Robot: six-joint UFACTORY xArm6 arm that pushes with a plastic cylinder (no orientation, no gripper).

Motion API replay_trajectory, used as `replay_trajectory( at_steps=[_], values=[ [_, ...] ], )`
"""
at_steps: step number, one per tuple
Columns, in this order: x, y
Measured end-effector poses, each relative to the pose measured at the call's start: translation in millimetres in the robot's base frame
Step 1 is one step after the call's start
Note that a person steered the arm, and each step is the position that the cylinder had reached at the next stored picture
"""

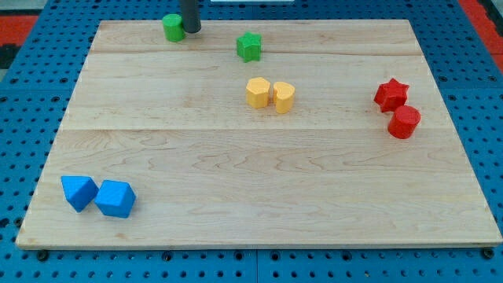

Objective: Move the green circle towards left

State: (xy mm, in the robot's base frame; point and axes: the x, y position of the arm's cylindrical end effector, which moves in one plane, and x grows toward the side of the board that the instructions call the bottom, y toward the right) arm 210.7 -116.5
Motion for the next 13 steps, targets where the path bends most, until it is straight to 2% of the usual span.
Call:
replay_trajectory(
  at_steps=[1, 4, 5, 10, 11, 12, 13],
  values=[
    [0, -18],
    [-2, -12],
    [-18, -11],
    [-19, -12],
    [-6, -12],
    [52, -13],
    [88, -59]
  ],
)
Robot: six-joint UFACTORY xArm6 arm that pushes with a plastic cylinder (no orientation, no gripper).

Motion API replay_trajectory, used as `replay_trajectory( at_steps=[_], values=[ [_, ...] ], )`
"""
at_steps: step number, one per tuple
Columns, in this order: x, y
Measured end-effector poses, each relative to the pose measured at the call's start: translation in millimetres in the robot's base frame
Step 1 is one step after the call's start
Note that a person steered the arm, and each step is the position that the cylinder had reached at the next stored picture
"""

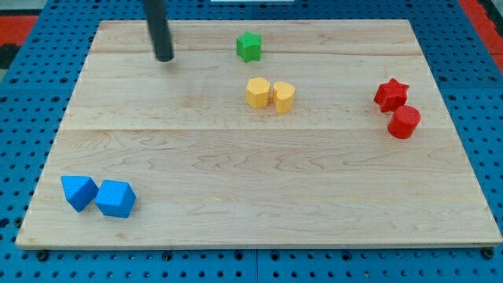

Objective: Move the green circle towards left

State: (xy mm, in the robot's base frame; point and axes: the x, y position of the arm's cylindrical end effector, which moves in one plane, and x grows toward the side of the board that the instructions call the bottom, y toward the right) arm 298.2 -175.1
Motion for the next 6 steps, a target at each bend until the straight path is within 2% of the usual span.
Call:
replay_trajectory(
  at_steps=[1, 3, 6],
  values=[
    [-11, -58],
    [-99, -70],
    [-107, -67]
  ],
)
